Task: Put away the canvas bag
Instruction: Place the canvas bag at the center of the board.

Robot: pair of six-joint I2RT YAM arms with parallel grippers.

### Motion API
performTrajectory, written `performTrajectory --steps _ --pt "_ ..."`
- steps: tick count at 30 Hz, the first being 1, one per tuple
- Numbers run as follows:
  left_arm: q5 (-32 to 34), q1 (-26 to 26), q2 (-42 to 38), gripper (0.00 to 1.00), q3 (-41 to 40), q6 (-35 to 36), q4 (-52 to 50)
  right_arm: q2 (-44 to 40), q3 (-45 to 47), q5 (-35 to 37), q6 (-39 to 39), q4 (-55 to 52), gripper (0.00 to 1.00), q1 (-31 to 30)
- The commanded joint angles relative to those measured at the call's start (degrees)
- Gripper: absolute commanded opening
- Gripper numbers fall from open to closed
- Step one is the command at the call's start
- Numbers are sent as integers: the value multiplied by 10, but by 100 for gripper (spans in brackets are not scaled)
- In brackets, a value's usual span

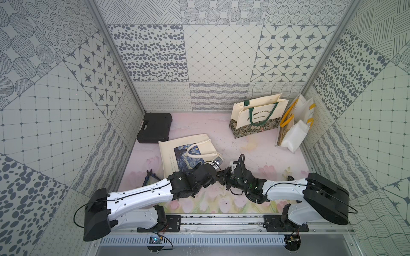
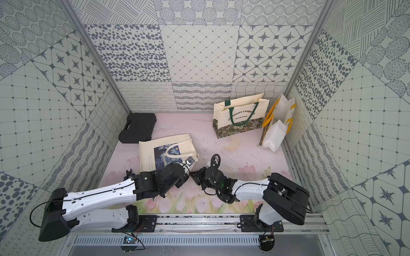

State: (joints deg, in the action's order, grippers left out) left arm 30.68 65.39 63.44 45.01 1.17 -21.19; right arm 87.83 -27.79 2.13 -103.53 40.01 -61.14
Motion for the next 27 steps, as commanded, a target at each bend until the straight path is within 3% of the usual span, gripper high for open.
performTrajectory --steps 1,6,10,13,18,23,27 --pt "12 2 2 0 13 -19 25 78 -28 62 -73 201 0 -32" --pt "11 2 -2 0 16 -22 20 160 -64 152 -62 286 0 -71" --pt "11 2 -15 0 13 -25 17 143 -43 279 32 287 0 -87" --pt "9 1 -21 0 12 -30 9 111 -34 340 81 237 0 -91" --pt "8 2 -29 0 8 -37 7 90 -1 437 71 165 0 -83" --pt "6 2 -37 0 5 -44 -3 96 32 373 43 155 0 -8" --pt "3 2 -53 0 0 -48 -11 87 54 362 86 181 0 34"
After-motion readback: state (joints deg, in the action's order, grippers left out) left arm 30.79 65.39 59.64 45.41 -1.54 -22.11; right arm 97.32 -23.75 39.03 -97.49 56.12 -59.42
